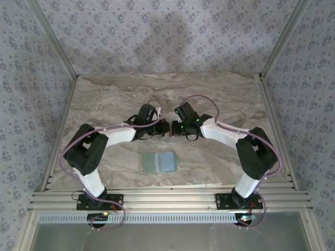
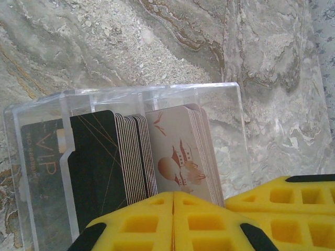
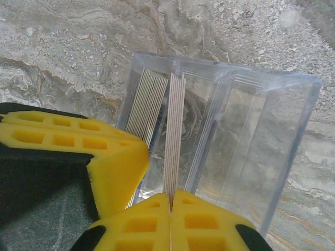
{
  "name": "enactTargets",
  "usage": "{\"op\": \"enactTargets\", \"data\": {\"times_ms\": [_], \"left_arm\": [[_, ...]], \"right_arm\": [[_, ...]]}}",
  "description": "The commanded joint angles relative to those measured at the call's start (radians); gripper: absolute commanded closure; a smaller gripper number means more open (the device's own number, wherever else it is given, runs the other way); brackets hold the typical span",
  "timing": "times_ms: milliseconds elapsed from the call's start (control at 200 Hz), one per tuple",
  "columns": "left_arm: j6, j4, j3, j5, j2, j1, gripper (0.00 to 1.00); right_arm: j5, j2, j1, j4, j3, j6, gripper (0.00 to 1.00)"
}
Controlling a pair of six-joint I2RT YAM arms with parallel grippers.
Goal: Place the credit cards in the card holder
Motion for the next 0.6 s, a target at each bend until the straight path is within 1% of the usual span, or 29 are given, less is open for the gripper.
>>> {"op": "enactTargets", "data": {"times_ms": [0, 155, 405, 595], "left_arm": [[0.002, -0.044, 0.026, 0.026, -0.037, 0.004, 0.92], [0.000, -0.056, 0.034, 0.026, -0.062, -0.002, 0.92], [0.006, -0.076, 0.054, 0.012, -0.081, -0.030, 0.91], [0.005, -0.083, 0.075, 0.006, -0.064, -0.046, 0.91]], "right_arm": [[0.017, -0.052, -0.010, -0.030, -0.010, -0.011, 0.94], [0.021, -0.072, -0.016, -0.038, -0.019, -0.008, 0.99], [0.014, -0.100, -0.031, -0.035, -0.035, 0.000, 0.99], [0.007, -0.107, -0.044, -0.032, -0.050, 0.008, 0.99]]}}
